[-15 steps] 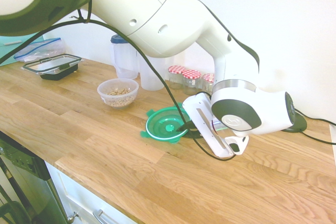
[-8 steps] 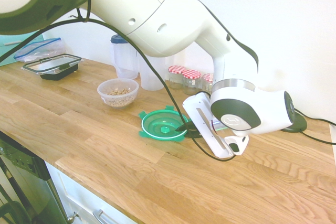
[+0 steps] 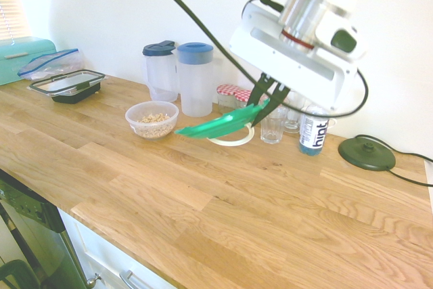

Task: Cover the lid of food container

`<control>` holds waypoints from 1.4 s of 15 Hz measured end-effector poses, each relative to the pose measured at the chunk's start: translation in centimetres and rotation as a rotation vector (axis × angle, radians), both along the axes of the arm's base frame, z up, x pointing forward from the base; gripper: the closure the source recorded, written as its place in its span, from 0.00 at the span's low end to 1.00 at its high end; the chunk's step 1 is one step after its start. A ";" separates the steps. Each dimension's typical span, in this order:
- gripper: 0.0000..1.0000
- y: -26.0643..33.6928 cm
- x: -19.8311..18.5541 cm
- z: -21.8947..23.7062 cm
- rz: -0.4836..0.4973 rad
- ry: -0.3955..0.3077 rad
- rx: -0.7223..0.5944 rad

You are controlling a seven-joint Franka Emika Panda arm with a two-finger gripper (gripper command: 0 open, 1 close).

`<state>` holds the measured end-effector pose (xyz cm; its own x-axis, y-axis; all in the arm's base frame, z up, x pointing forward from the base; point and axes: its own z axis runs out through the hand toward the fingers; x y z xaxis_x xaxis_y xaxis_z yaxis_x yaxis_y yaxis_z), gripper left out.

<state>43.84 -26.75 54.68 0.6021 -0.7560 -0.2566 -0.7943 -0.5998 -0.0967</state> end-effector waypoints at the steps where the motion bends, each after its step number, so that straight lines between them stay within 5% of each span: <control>1: 1.00 0.9 0.6 1.0 0.014 0.010 -0.067; 10: 1.00 12.9 7.3 2.9 0.184 0.077 -0.672; 15: 1.00 21.8 9.0 2.3 0.228 0.031 -1.006; 21: 1.00 32.1 8.3 1.2 0.129 -0.077 -1.362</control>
